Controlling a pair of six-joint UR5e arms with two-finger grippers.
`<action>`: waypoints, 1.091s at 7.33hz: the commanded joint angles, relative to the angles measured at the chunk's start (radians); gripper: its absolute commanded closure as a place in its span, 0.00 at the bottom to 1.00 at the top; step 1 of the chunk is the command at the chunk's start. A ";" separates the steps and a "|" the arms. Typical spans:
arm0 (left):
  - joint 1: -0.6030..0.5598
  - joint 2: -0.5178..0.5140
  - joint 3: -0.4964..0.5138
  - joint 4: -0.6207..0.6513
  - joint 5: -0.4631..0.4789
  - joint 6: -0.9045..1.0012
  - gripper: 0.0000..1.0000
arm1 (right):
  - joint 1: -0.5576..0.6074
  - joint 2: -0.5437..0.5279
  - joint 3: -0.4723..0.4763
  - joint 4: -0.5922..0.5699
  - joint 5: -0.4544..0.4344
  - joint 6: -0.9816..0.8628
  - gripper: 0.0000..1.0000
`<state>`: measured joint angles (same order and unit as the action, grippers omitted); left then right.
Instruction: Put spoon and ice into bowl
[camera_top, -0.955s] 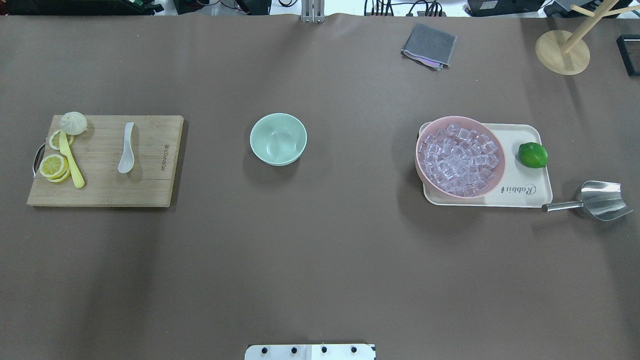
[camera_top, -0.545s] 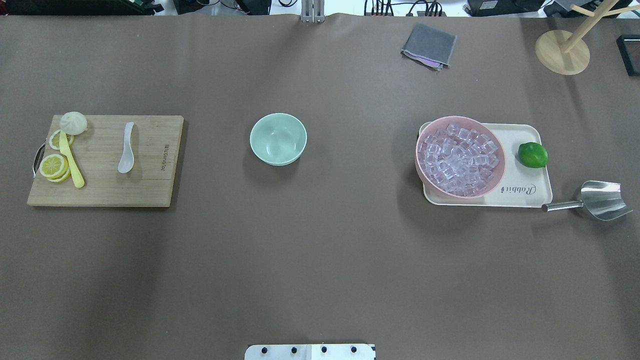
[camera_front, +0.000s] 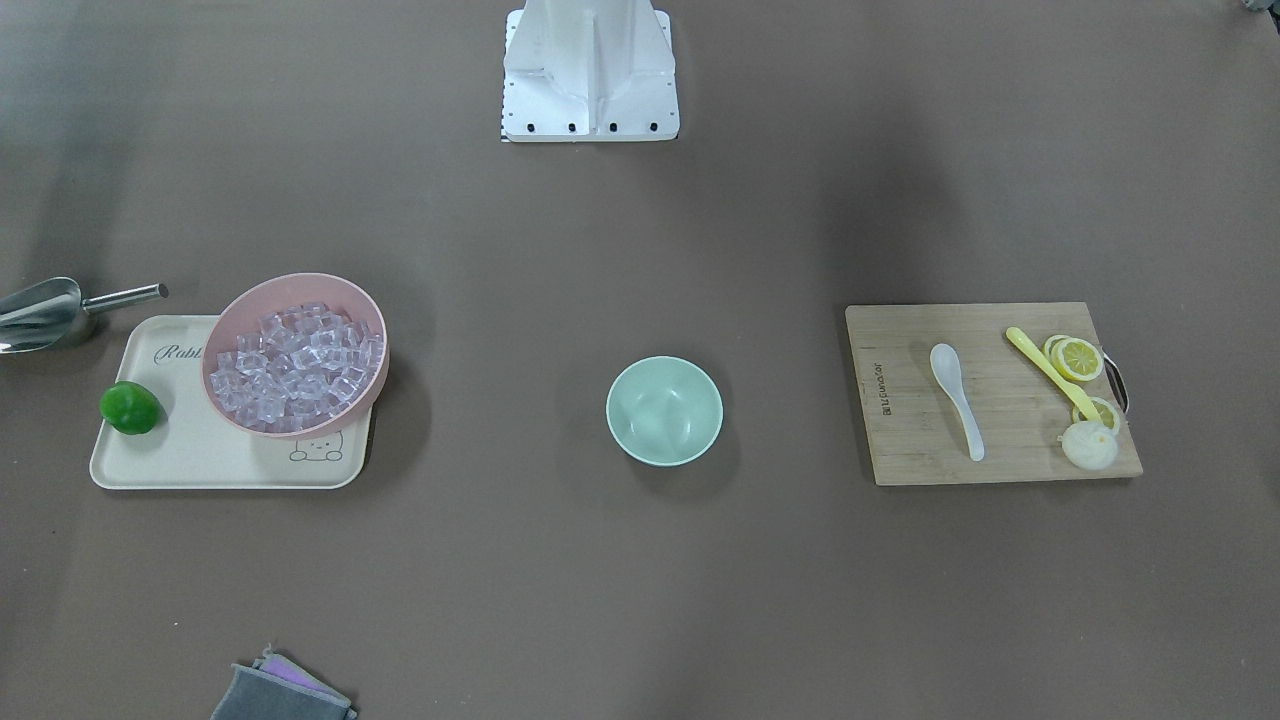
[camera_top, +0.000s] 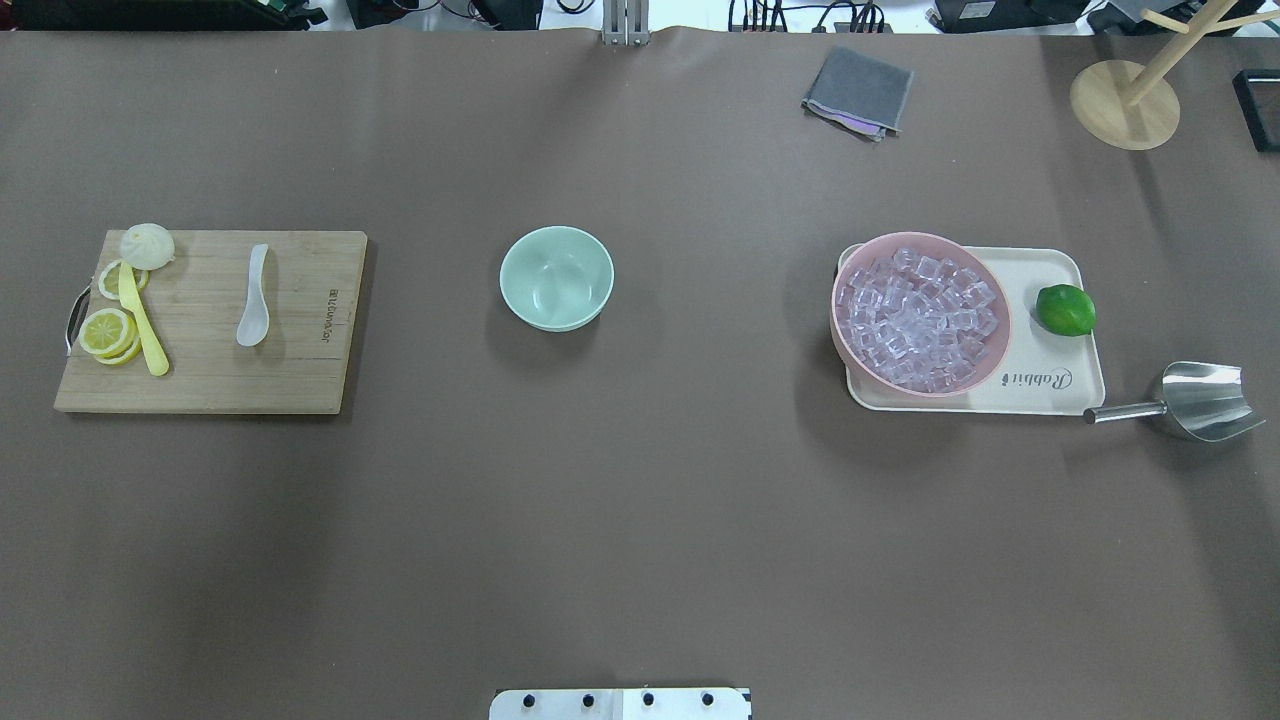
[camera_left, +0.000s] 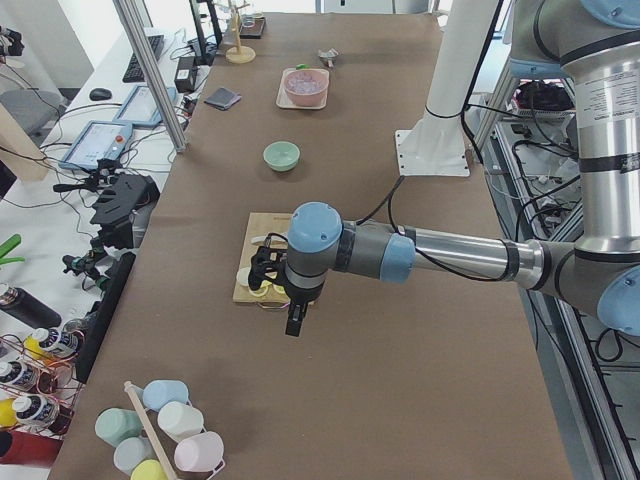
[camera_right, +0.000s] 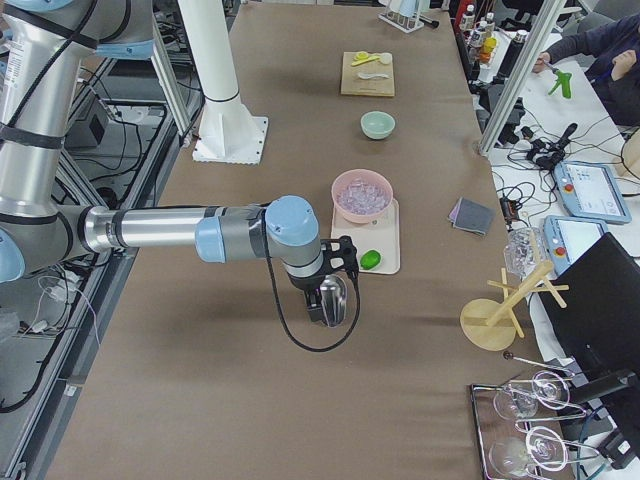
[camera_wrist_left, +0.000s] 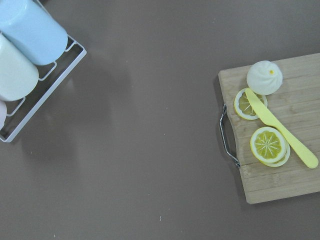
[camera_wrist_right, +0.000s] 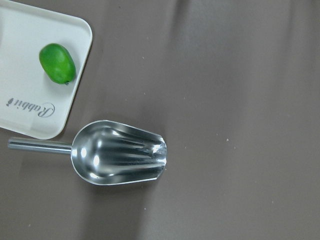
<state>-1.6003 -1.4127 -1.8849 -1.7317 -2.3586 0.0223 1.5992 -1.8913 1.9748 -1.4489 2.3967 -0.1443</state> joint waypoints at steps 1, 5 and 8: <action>-0.001 -0.009 0.010 -0.188 -0.063 -0.007 0.02 | -0.001 0.004 0.004 0.157 0.004 0.012 0.00; 0.047 -0.071 0.145 -0.451 -0.094 -0.014 0.02 | -0.033 0.046 0.002 0.182 0.012 0.122 0.00; 0.326 -0.178 0.156 -0.465 -0.047 -0.567 0.02 | -0.210 0.119 0.065 0.182 -0.008 0.444 0.00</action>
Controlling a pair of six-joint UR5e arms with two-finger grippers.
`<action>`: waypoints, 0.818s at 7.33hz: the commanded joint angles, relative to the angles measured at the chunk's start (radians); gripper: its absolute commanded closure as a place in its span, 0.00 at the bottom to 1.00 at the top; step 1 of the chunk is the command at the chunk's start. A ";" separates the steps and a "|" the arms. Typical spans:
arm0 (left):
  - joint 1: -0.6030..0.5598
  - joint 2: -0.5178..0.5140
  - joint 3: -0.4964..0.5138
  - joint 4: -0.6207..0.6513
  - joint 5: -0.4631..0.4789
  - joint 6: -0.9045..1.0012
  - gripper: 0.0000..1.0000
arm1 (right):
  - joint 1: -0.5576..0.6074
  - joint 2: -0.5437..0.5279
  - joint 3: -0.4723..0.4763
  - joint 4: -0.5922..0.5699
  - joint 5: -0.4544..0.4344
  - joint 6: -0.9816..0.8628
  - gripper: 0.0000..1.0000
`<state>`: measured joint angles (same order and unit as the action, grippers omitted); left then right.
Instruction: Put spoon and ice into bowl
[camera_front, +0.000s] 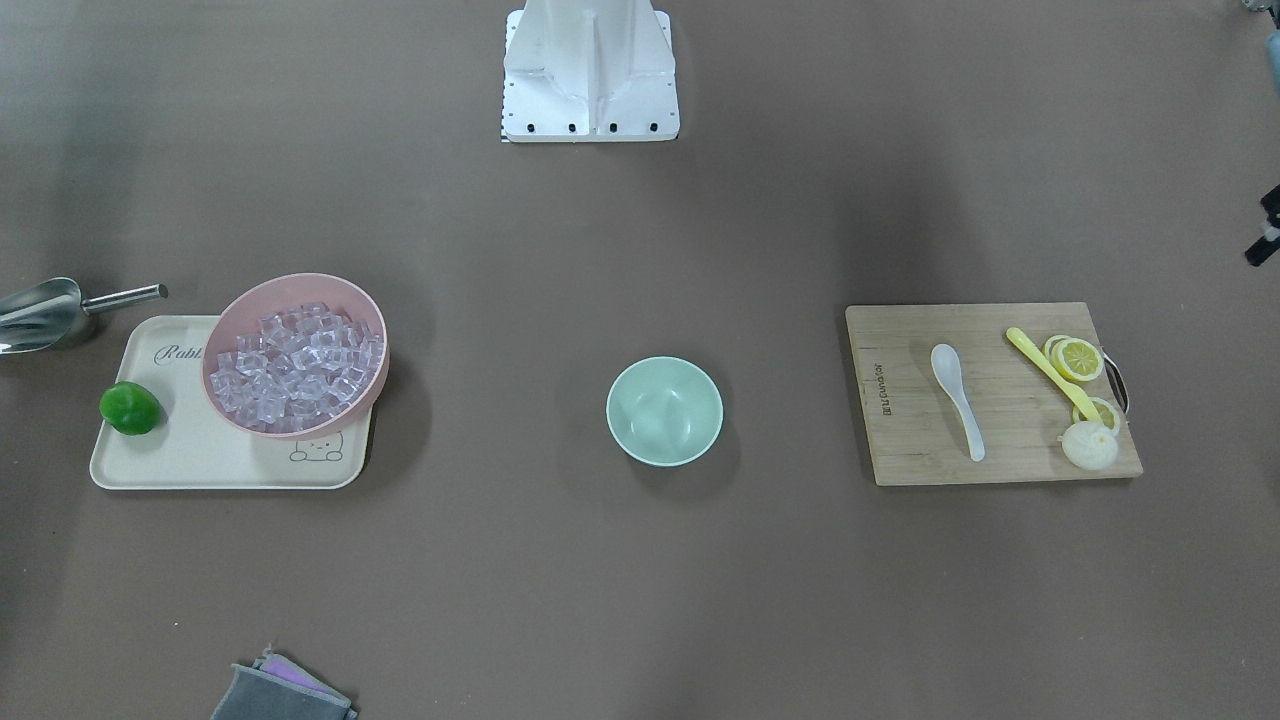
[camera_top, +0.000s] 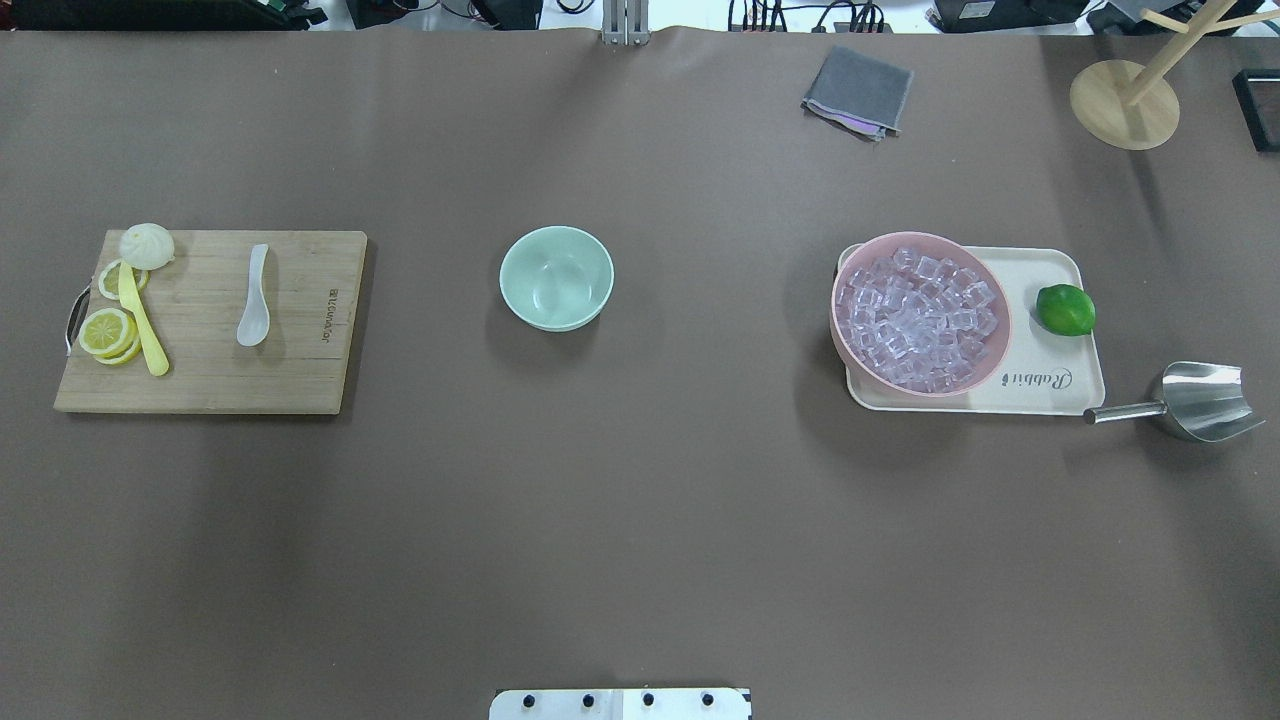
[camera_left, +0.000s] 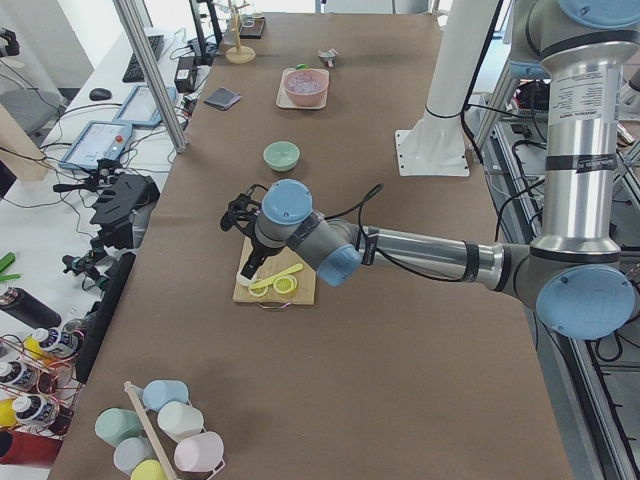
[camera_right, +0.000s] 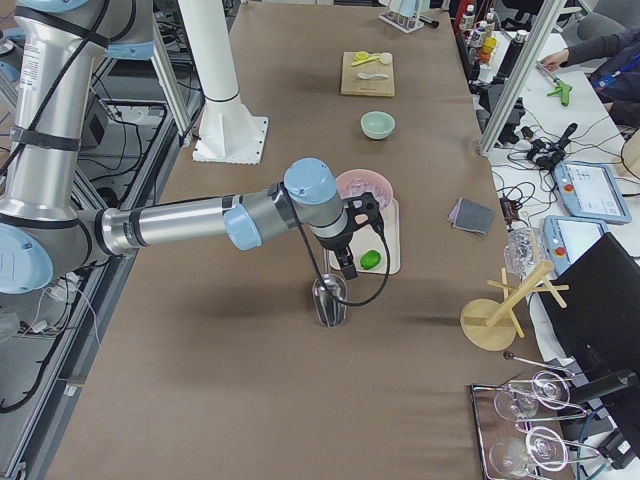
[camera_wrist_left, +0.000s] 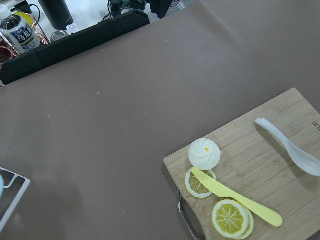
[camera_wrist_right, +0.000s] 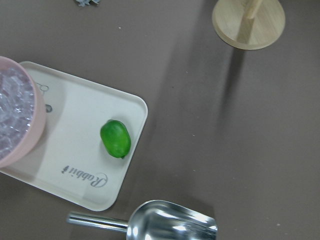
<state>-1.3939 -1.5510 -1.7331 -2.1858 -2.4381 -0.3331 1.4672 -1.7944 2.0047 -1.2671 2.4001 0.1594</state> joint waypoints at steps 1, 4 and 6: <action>0.184 -0.066 0.003 -0.012 0.162 -0.316 0.02 | -0.172 0.064 0.073 0.000 -0.063 0.307 0.00; 0.330 -0.182 0.110 -0.015 0.278 -0.468 0.02 | -0.480 0.191 0.085 -0.011 -0.367 0.744 0.00; 0.436 -0.213 0.147 -0.017 0.431 -0.527 0.02 | -0.618 0.225 0.080 -0.014 -0.510 0.895 0.01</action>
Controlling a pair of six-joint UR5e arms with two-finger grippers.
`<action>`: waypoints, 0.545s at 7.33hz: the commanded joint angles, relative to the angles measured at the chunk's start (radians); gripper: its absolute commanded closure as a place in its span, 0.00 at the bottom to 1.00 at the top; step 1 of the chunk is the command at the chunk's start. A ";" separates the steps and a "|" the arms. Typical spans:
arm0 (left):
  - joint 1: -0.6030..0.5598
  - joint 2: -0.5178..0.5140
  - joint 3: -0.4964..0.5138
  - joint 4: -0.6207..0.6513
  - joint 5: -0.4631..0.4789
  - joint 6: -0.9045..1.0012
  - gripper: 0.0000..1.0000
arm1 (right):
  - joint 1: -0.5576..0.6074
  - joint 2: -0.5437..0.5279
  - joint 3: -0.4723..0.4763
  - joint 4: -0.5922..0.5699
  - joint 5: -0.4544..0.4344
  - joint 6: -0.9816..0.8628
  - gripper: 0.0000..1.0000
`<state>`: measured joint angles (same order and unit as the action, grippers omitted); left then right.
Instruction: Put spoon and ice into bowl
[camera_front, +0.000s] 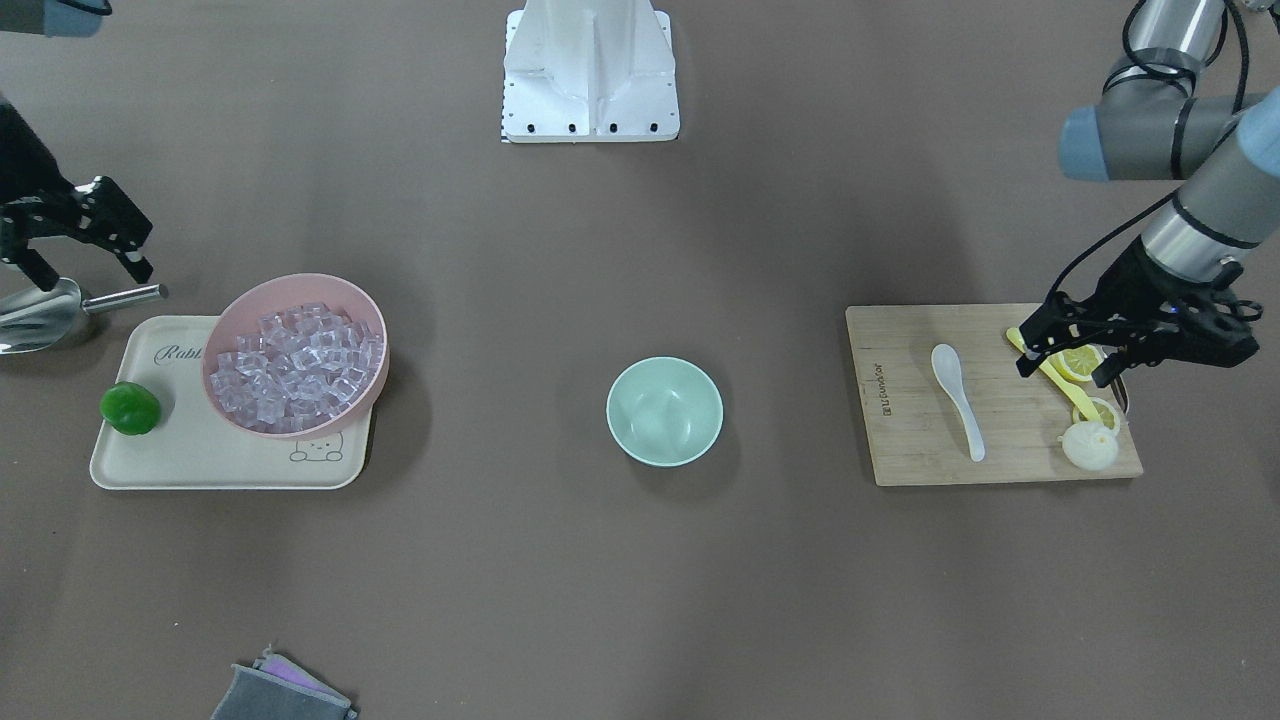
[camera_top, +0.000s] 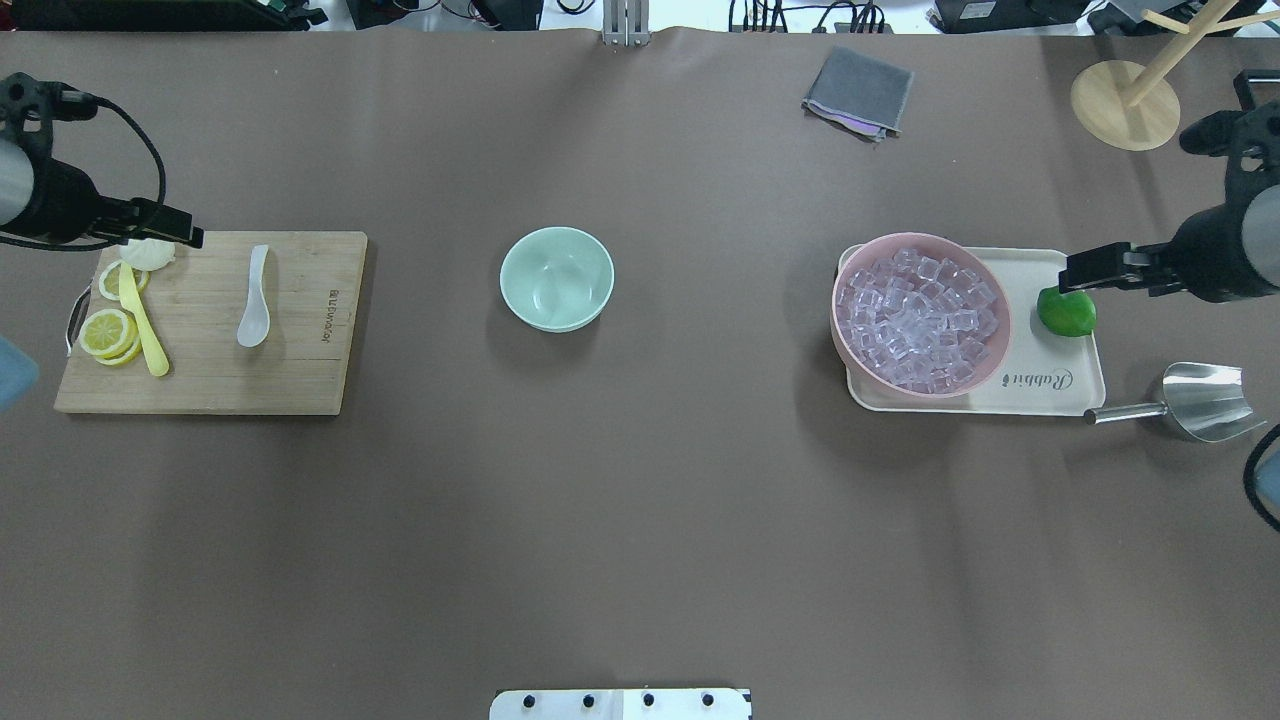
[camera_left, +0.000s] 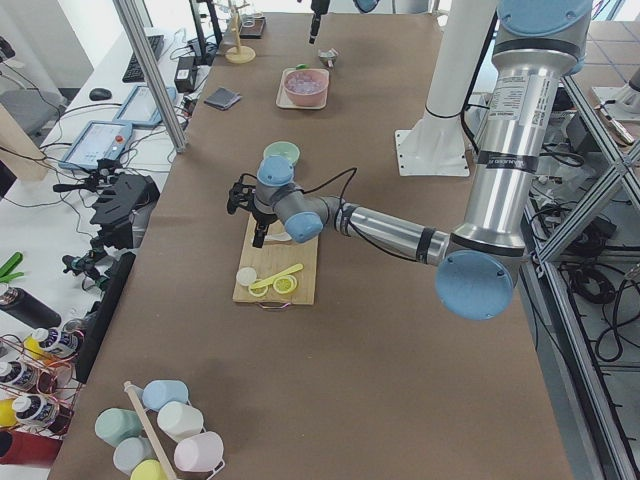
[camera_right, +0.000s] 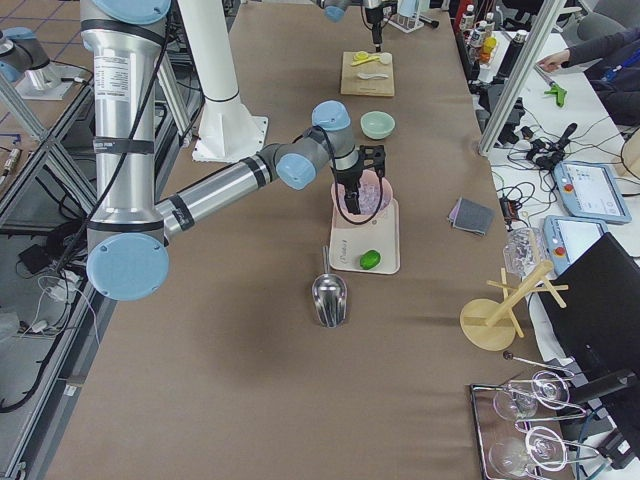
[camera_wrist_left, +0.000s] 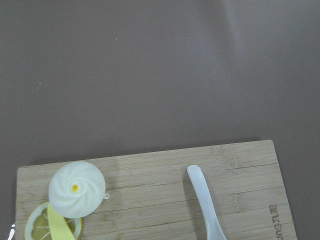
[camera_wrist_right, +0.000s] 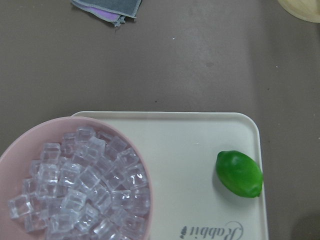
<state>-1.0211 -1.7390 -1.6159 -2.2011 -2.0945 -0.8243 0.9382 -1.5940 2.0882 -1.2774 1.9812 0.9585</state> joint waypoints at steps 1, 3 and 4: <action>0.078 -0.033 0.071 -0.035 0.096 -0.036 0.02 | -0.128 0.041 -0.010 -0.017 -0.141 0.147 0.01; 0.104 -0.040 0.148 -0.132 0.125 -0.095 0.10 | -0.159 0.097 -0.010 -0.098 -0.196 0.164 0.01; 0.155 -0.056 0.149 -0.140 0.181 -0.169 0.18 | -0.157 0.098 -0.008 -0.099 -0.196 0.164 0.00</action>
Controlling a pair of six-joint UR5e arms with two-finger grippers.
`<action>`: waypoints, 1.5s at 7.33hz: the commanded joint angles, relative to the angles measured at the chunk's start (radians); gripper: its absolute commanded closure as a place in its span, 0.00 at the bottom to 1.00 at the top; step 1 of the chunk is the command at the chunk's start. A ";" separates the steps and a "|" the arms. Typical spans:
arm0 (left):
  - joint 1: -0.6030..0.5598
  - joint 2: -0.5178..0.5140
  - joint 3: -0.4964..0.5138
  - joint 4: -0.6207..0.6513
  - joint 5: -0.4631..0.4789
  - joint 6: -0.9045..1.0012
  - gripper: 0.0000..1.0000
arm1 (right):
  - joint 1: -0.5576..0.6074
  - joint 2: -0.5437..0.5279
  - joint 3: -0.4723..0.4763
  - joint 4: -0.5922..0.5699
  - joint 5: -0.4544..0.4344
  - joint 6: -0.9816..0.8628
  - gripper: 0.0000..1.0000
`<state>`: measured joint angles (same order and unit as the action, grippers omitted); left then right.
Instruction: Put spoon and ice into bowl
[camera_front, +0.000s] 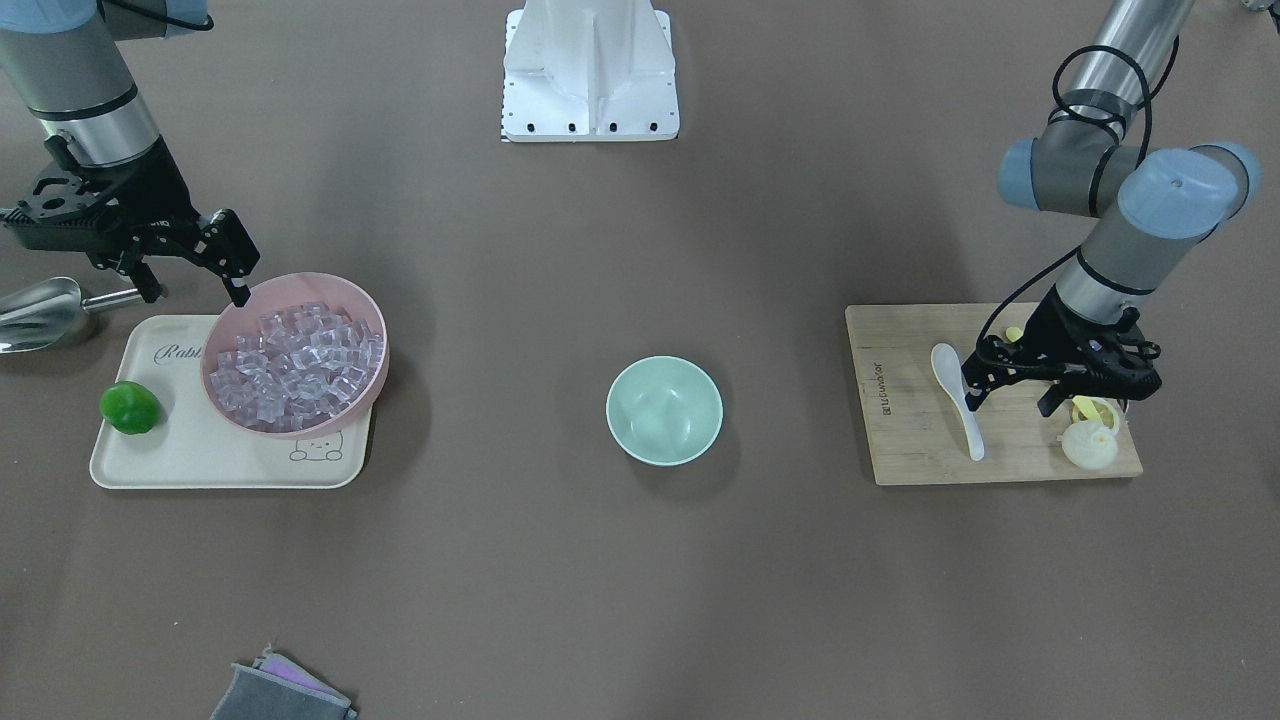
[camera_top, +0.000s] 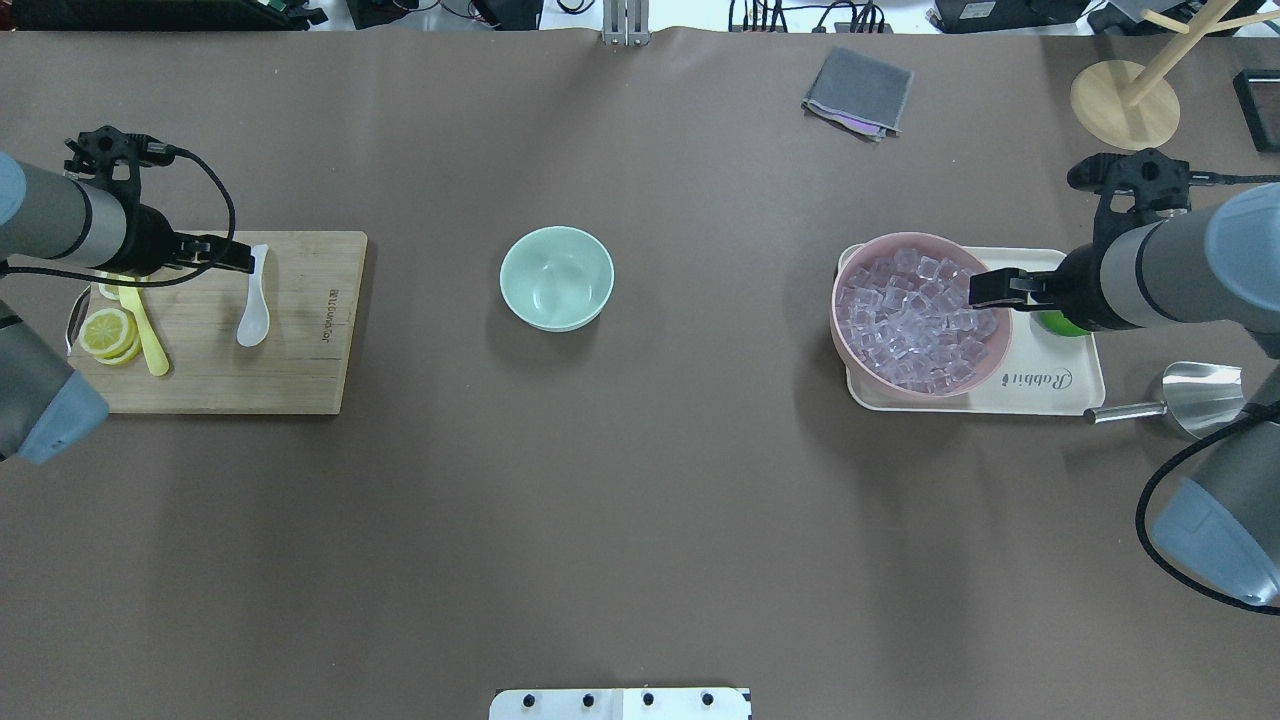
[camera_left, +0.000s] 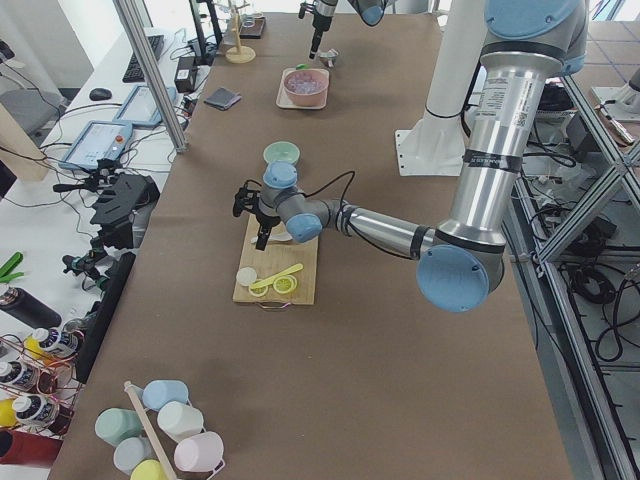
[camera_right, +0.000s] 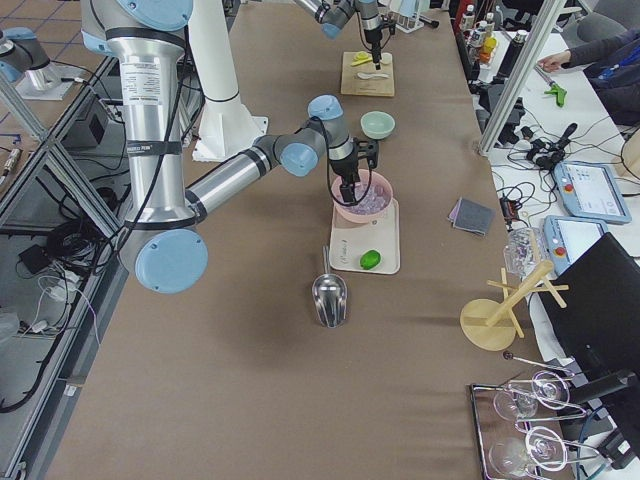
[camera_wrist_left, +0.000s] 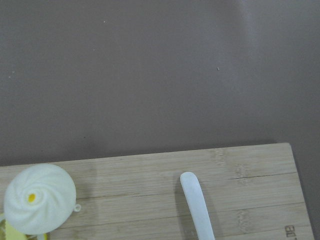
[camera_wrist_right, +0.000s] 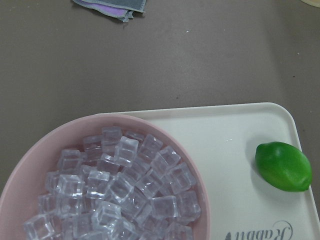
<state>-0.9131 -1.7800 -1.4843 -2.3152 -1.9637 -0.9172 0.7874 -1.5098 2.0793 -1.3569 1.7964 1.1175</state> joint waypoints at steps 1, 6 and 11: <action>0.072 -0.019 0.016 -0.026 0.080 -0.083 0.35 | -0.007 0.014 0.001 -0.019 -0.011 0.005 0.00; 0.071 -0.018 -0.013 -0.024 0.077 -0.074 1.00 | -0.008 0.017 0.005 -0.018 -0.012 0.004 0.00; 0.132 -0.175 -0.096 -0.009 0.129 -0.539 1.00 | -0.013 0.016 -0.011 -0.018 -0.038 0.024 0.01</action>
<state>-0.8228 -1.8939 -1.5783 -2.3261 -1.8757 -1.3017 0.7769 -1.4949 2.0689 -1.3747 1.7698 1.1262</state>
